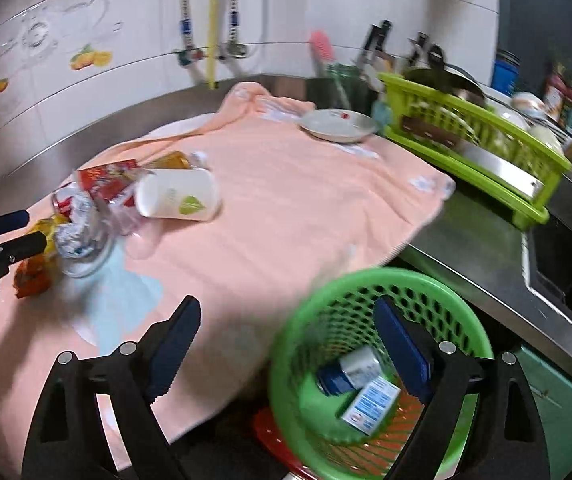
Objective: Collect trash
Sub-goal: 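Grasp the yellow wrapper with left tool while right tool grasps the crumpled foil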
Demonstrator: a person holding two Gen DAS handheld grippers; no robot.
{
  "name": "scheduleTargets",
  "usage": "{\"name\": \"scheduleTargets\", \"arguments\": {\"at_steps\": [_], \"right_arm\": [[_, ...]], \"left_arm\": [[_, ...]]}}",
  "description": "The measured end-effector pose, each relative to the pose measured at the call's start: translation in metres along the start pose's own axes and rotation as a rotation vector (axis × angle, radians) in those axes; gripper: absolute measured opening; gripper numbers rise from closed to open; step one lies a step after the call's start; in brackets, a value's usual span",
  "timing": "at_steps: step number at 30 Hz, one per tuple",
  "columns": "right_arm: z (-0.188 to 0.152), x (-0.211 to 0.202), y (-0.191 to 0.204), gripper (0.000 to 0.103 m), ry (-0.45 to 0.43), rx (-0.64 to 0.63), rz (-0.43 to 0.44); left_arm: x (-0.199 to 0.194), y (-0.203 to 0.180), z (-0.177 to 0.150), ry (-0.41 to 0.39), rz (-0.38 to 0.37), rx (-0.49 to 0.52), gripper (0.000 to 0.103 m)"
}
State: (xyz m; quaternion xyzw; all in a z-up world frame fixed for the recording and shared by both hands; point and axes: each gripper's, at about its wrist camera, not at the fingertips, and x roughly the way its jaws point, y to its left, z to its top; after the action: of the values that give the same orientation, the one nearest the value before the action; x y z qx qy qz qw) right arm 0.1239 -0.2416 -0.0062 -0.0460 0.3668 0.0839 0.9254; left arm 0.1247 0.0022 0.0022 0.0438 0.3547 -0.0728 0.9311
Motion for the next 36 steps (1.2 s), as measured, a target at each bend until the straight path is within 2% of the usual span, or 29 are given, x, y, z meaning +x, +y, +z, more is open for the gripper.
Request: {"name": "scheduleTargets", "arguments": {"at_steps": [6,12,18,23,36], "right_arm": [[0.013,0.01,0.039,0.085,-0.005,-0.048,0.062],[0.021,0.019,0.07,0.085,-0.002,-0.094,0.097],[0.025,0.025,0.084,0.085,0.008,-0.108,0.122],[0.025,0.032,0.099,0.085,0.022,-0.125,0.17],[0.031,0.057,0.16,0.085,0.046,-0.224,0.303]], "left_arm": [[0.005,0.053,-0.017,0.03,0.09,-0.029,0.081],[0.039,0.067,-0.032,0.118,0.071,0.02,0.081],[0.059,0.077,-0.034,0.147,0.06,0.008,0.081],[0.058,0.084,-0.033,0.13,0.028,-0.008,0.06],[0.026,0.109,-0.029,0.033,-0.033,-0.094,0.038]]}}
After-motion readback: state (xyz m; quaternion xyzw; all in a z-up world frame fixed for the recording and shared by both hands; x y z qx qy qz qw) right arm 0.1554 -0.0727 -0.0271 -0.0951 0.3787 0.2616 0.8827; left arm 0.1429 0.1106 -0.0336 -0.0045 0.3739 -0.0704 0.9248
